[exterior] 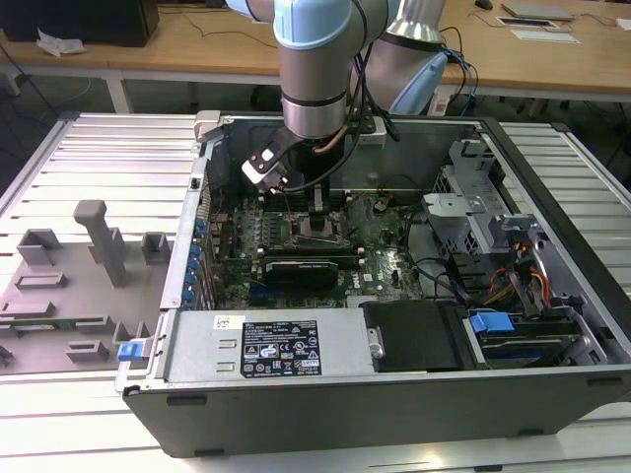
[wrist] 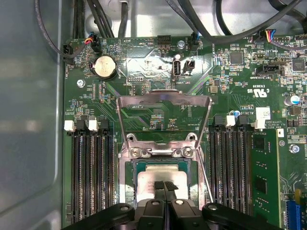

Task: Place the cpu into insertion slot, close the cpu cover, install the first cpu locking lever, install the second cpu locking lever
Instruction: 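Place the cpu into insertion slot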

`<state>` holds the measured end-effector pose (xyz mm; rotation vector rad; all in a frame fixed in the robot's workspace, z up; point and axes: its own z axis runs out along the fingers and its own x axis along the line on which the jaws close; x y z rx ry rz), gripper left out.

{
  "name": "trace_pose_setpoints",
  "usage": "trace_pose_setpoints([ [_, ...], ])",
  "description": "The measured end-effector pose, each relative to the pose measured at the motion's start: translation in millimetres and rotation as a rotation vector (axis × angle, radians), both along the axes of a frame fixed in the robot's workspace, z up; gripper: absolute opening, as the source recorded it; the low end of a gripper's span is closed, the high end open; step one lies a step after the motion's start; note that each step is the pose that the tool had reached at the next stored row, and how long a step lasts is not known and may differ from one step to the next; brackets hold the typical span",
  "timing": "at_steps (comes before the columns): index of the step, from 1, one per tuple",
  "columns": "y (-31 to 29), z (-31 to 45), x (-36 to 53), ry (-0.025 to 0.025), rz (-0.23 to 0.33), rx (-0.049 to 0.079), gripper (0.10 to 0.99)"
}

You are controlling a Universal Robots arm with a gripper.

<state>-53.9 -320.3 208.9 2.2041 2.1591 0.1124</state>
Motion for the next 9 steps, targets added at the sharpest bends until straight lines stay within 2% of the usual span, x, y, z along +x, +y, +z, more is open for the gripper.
trace_pose_setpoints([
  [5,0.0,0.4,-0.7,-0.002,0.0,0.001,0.106],
  [9,0.0,-0.2,-7.5,-0.0021,0.0,0.001,0.106],
])
